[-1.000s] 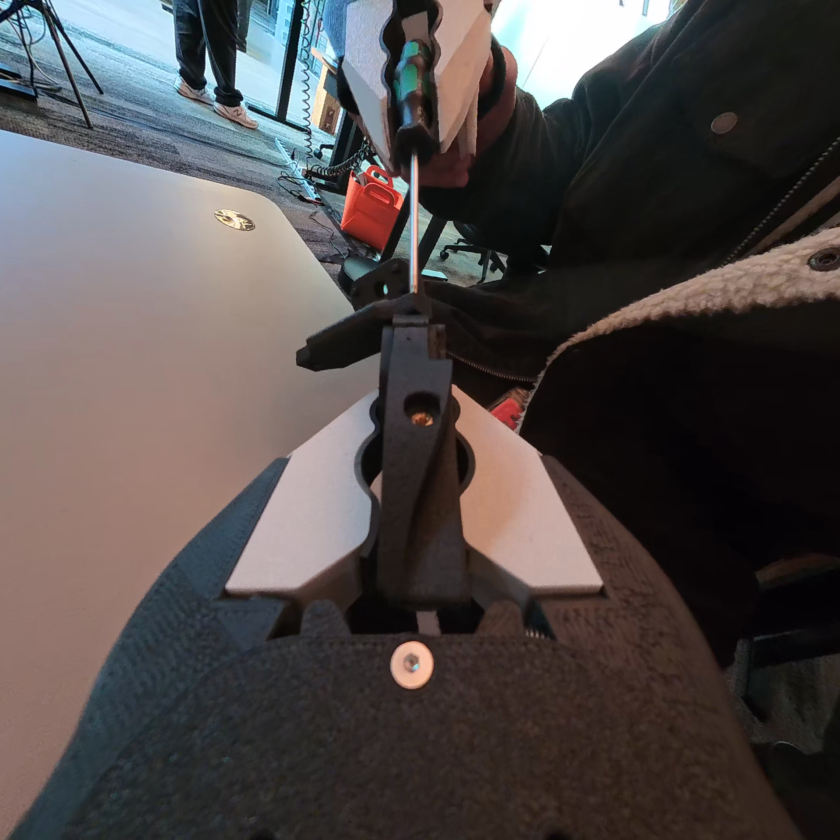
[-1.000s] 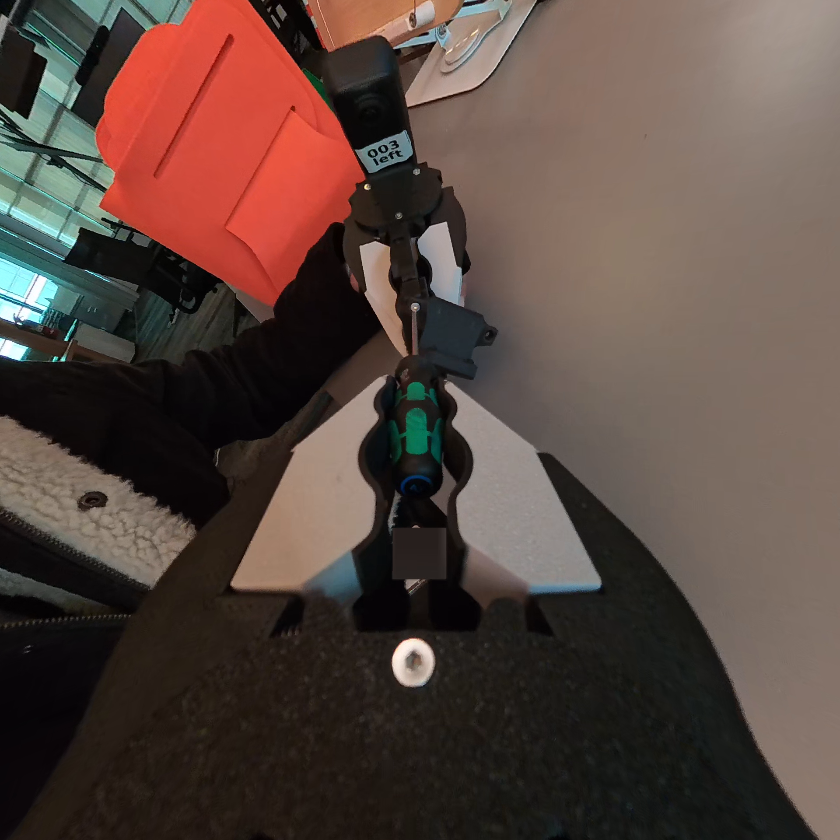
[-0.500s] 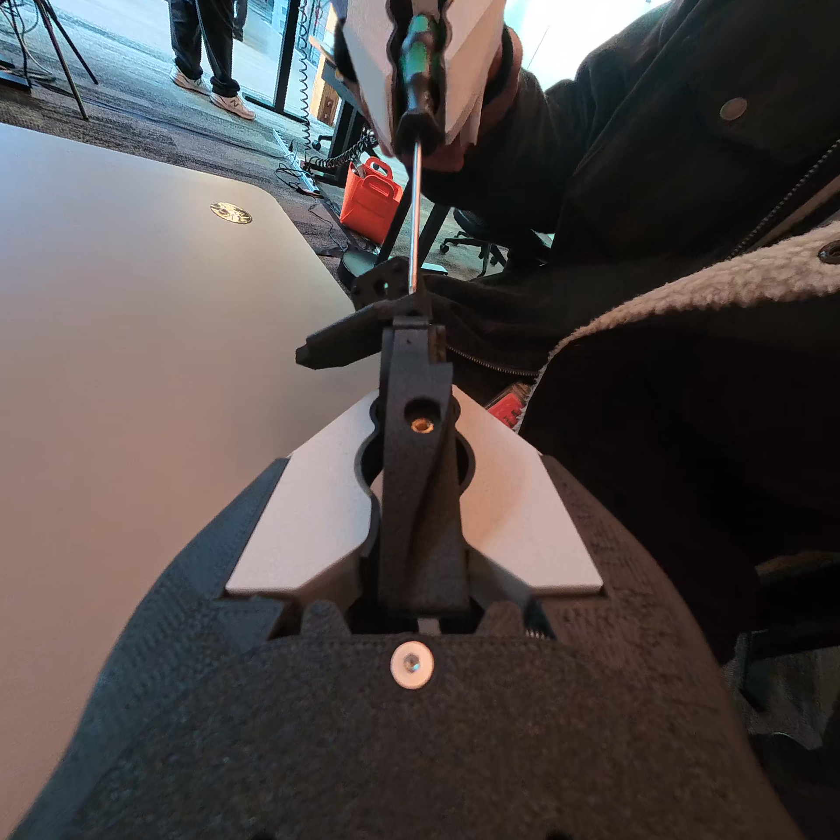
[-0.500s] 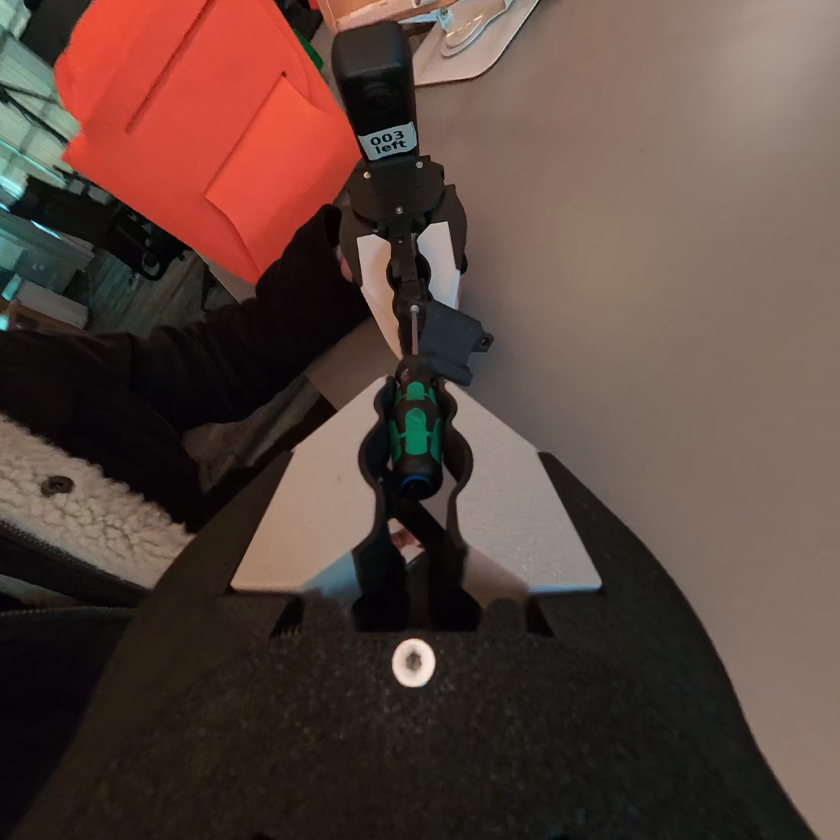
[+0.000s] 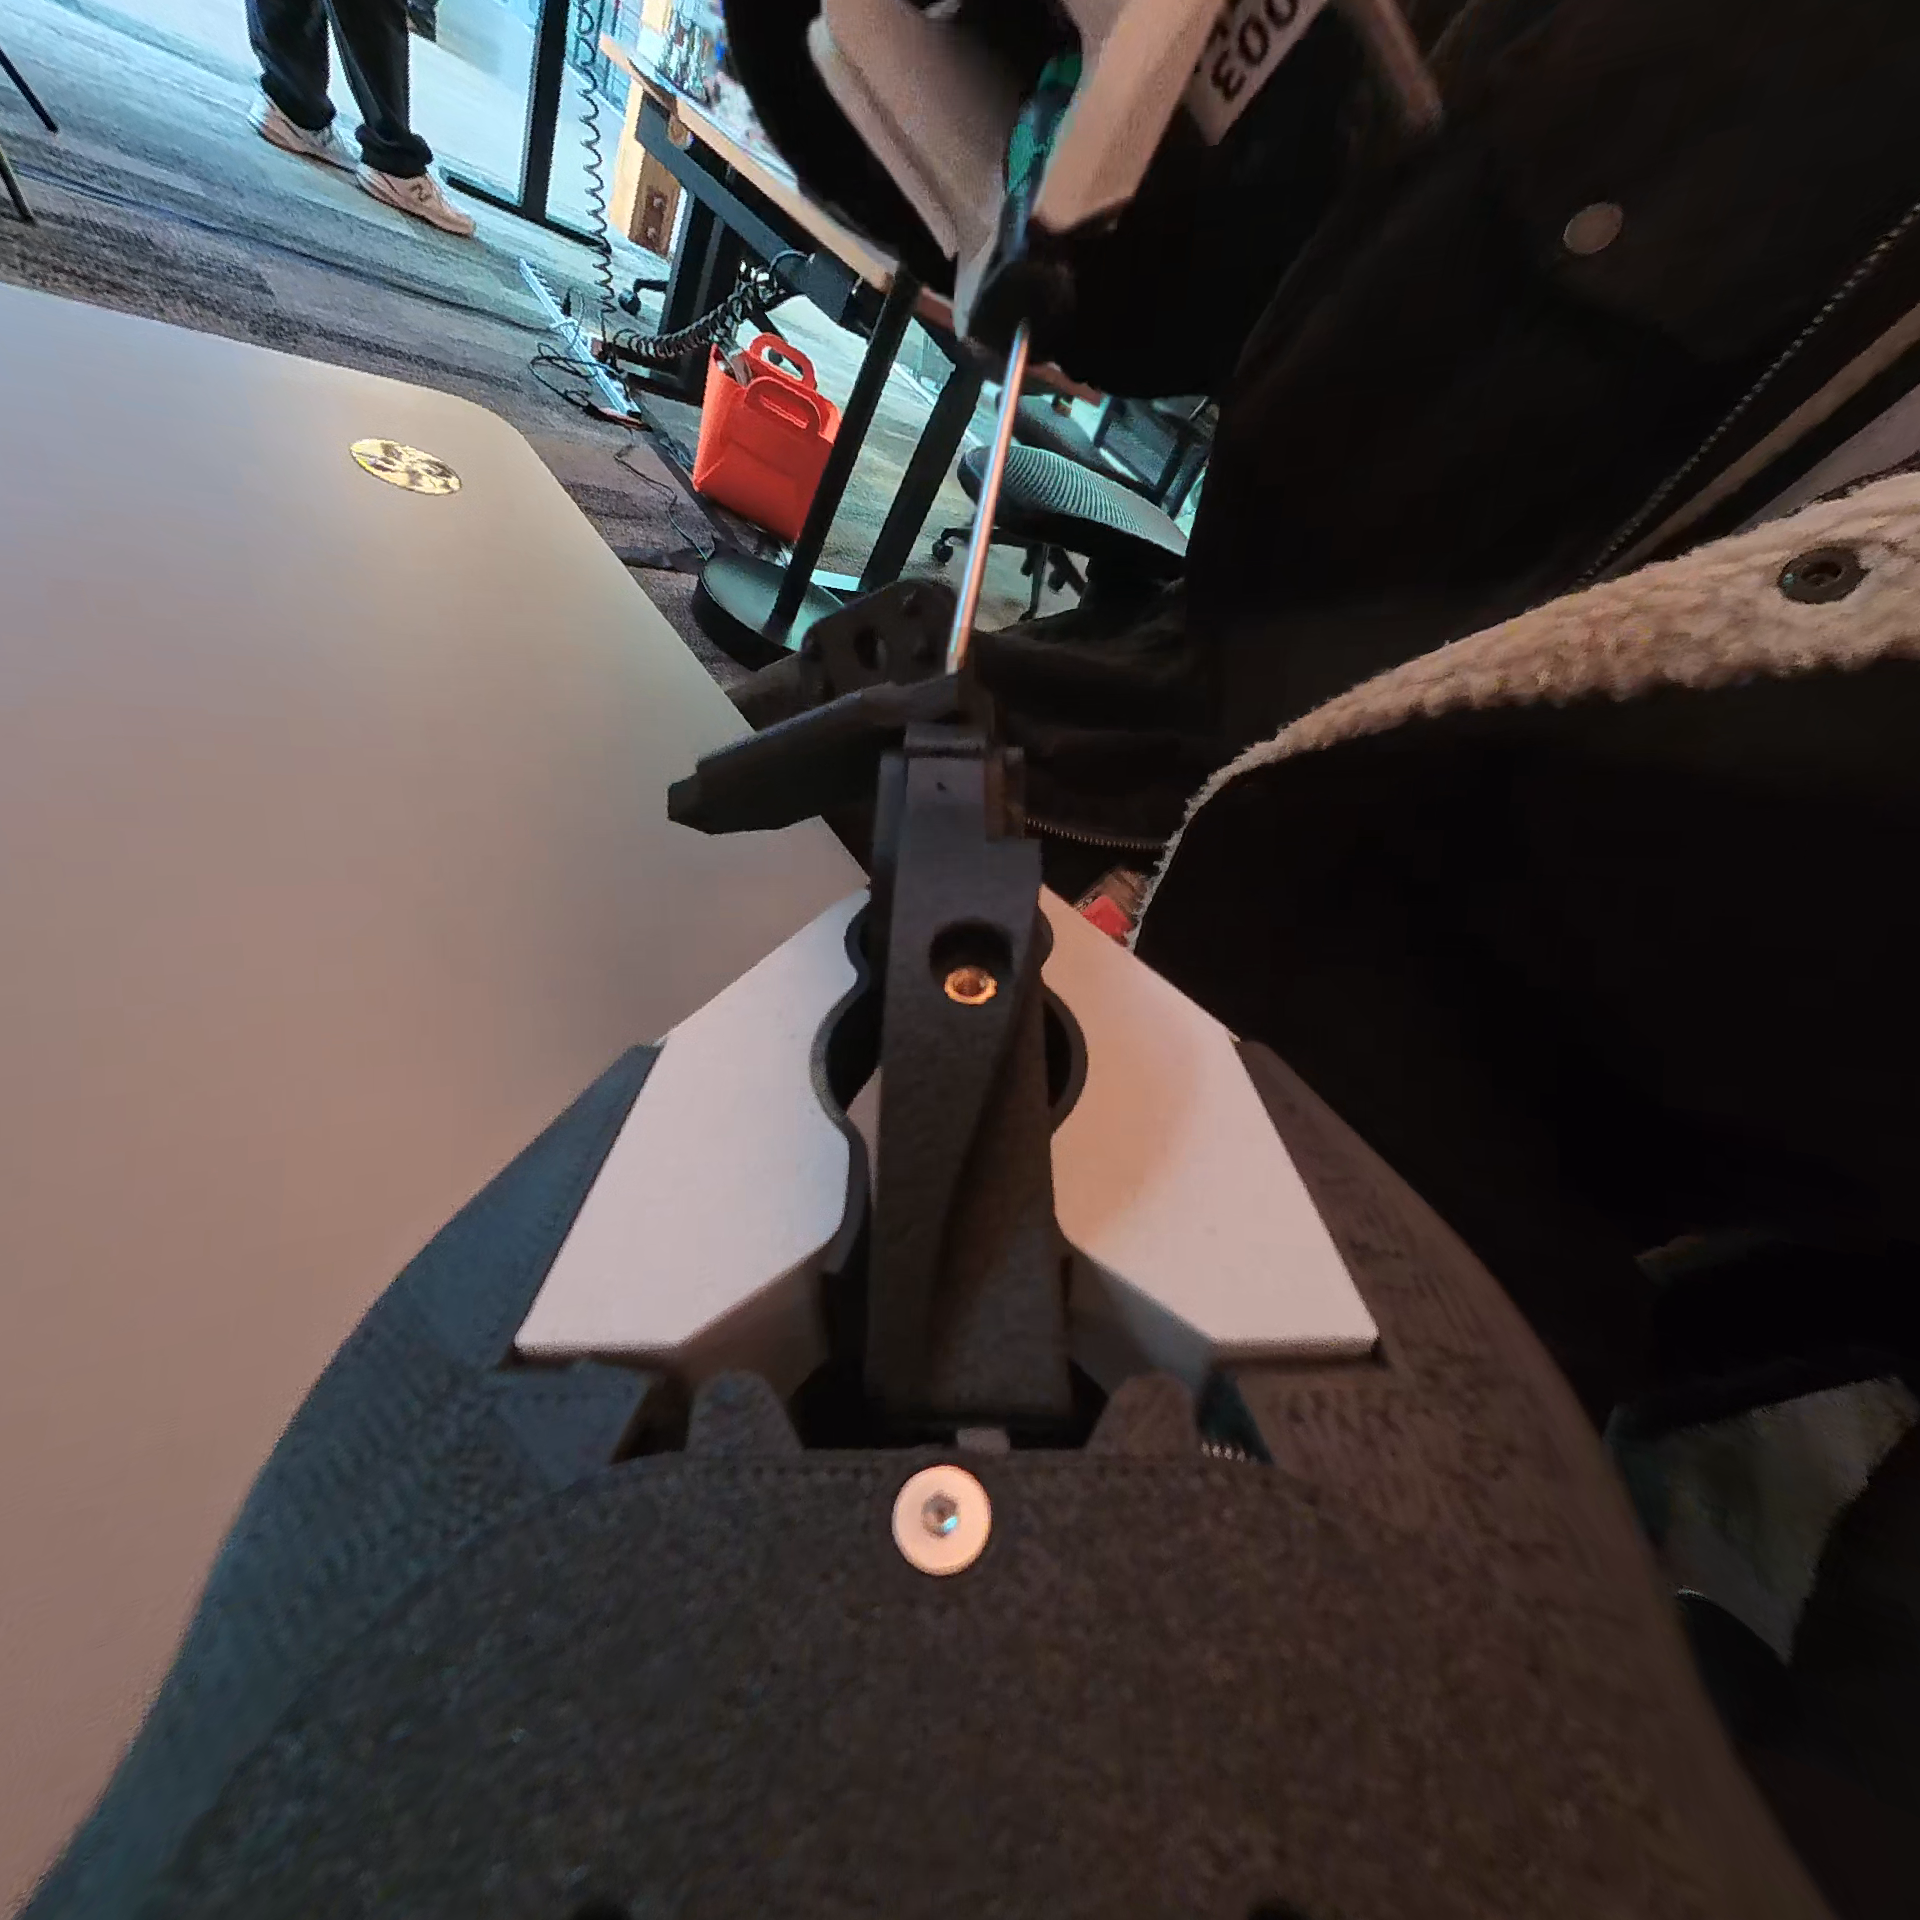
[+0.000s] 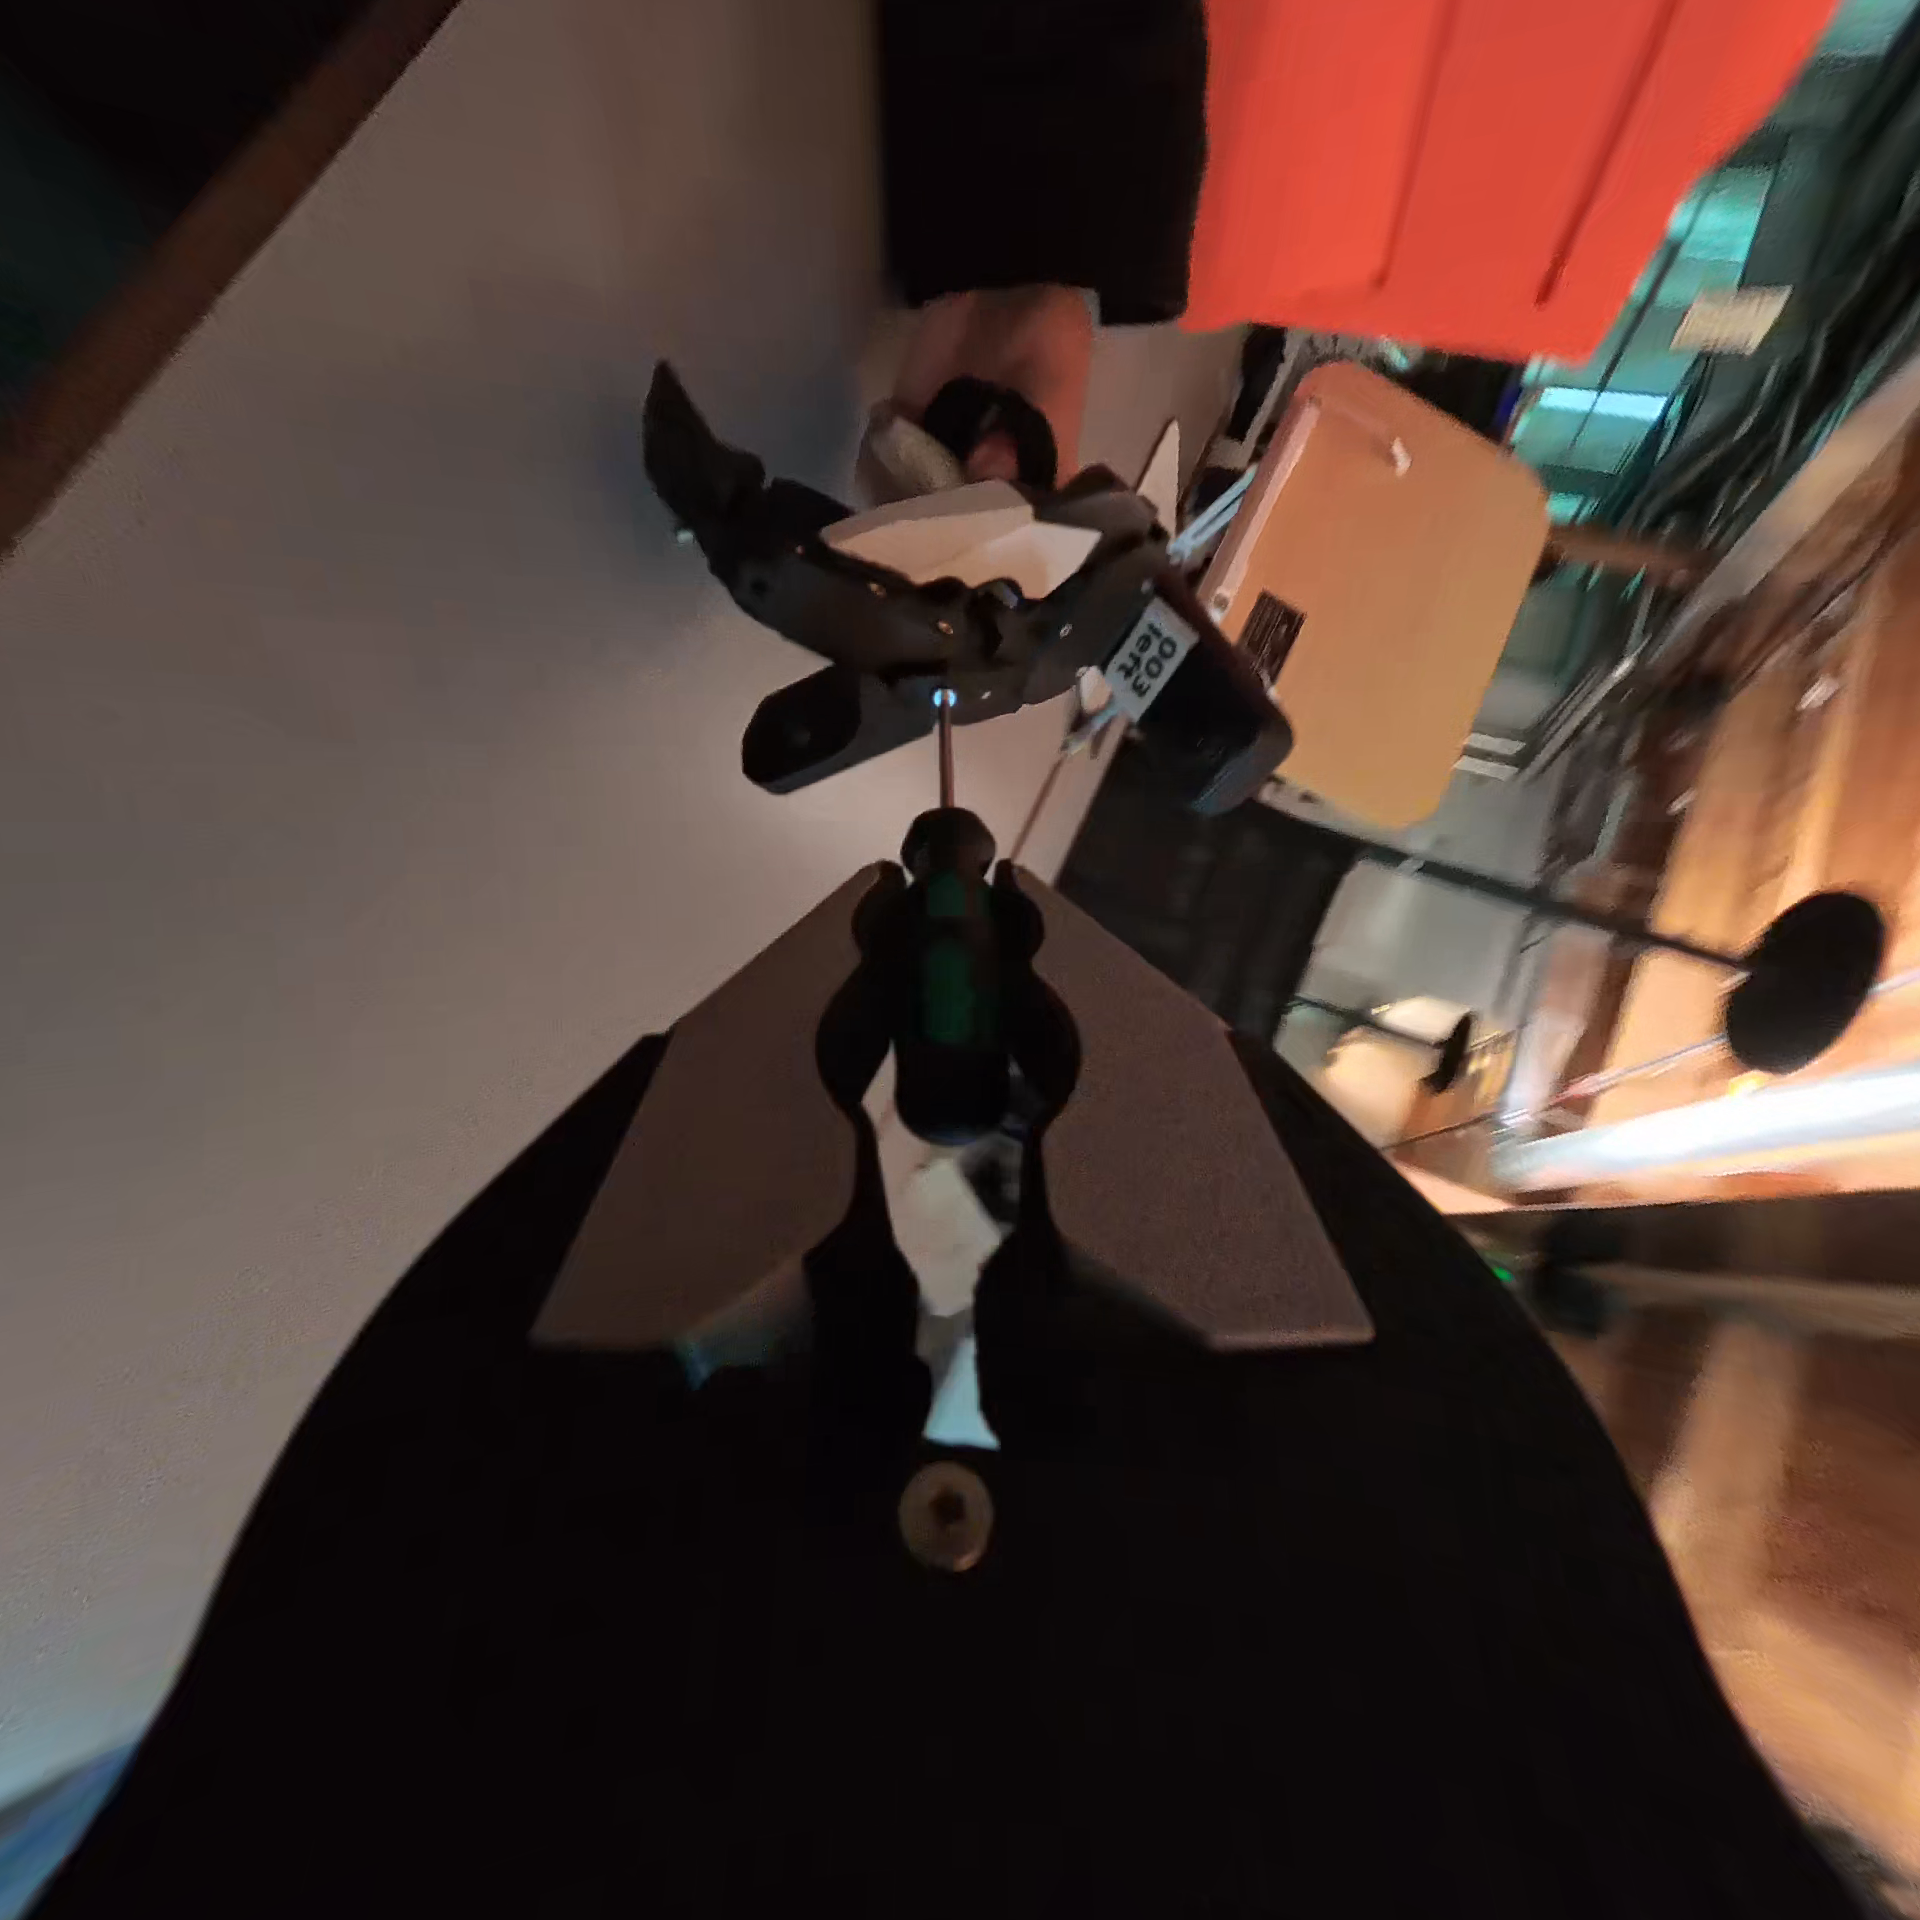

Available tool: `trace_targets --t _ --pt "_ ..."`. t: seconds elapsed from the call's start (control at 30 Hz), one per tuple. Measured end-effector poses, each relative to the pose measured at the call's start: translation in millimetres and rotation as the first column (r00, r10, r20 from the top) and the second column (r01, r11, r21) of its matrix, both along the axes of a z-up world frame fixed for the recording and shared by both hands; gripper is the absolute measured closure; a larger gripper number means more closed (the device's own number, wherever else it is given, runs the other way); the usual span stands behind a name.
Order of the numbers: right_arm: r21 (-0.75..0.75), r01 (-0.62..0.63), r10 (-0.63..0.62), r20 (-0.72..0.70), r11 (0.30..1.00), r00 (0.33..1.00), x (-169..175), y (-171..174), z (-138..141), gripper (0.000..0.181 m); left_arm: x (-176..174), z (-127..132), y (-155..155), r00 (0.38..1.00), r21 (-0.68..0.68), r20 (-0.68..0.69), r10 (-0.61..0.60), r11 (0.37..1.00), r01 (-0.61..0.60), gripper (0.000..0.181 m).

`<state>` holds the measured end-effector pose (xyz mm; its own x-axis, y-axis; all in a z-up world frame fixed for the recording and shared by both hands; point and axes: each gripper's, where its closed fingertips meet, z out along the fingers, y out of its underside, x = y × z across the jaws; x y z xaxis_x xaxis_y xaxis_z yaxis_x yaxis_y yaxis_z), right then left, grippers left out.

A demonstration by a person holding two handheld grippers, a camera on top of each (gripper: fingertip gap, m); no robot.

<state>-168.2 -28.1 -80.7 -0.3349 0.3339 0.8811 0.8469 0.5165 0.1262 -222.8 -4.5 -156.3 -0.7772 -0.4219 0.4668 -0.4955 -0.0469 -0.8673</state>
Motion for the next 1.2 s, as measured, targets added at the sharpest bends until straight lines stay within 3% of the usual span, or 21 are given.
trace_targets --t 0.03,0.1,0.2,0.27,0.33,0.4,0.47,0.53,0.57,0.63,0.73,1.2 --pt "0.028 -0.02 0.018 0.044 0.999 0.999 -1 -1 0 0.165 0 0 0 1.0 -0.001 -0.001 -0.002 1.0 0.002 0.159" --pt "0.007 0.001 -0.001 0.002 1.0 1.0 -2 -4 0 0.165 -1 2 -2 1.0 -0.011 0.006 -0.012 1.0 0.012 0.159" --pt "-0.13 0.082 -0.11 -0.228 0.988 0.967 3 -7 6 0.165 -1 2 1 1.0 -0.003 0.014 0.001 1.0 -0.001 0.159" --pt "-0.253 0.108 -0.209 -0.418 0.961 0.884 6 -11 17 0.165 0 2 5 1.0 0.006 0.02 0.02 1.0 -0.02 0.159" --pt "-0.395 0.106 -0.353 -0.629 0.913 0.692 11 -10 32 0.165 1 5 7 0.999 -0.007 0.026 0.031 1.0 -0.031 0.159" --pt "-0.628 0.083 -0.61 -0.704 0.774 0.363 27 -3 28 0.165 3 4 9 0.998 0.004 0.031 0.049 0.999 -0.049 0.159" --pt "-0.828 -0.146 -0.834 -0.55 0.541 0.031 30 -4 16 0.165 4 3 10 0.998 0.008 0.028 0.056 0.998 -0.056 0.159" --pt "-0.827 -0.44 -0.937 -0.315 0.349 -0.15 25 -7 12 0.165 5 2 11 0.997 0.012 0.028 0.065 0.998 -0.066 0.159" --pt "-0.799 -0.512 -0.948 -0.245 0.316 -0.203 26 -5 9 0.165 5 2 11 0.998 0.014 0.027 0.065 0.998 -0.066 0.159" --pt "-0.789 -0.553 -0.957 -0.152 0.267 -0.245 26 -3 -3 0.165 6 1 10 0.997 0.024 0.027 0.067 0.997 -0.068 0.159" --pt "-0.818 -0.537 -0.969 -0.094 0.207 -0.23 21 -3 -19 0.164 5 1 9 0.998 0.031 0.026 0.063 0.998 -0.064 0.159" --pt "-0.851 -0.488 -0.972 -0.097 0.193 -0.215 17 -1 -25 0.165 5 -1 6 0.998 0.043 0.021 0.052 0.998 -0.052 0.159"
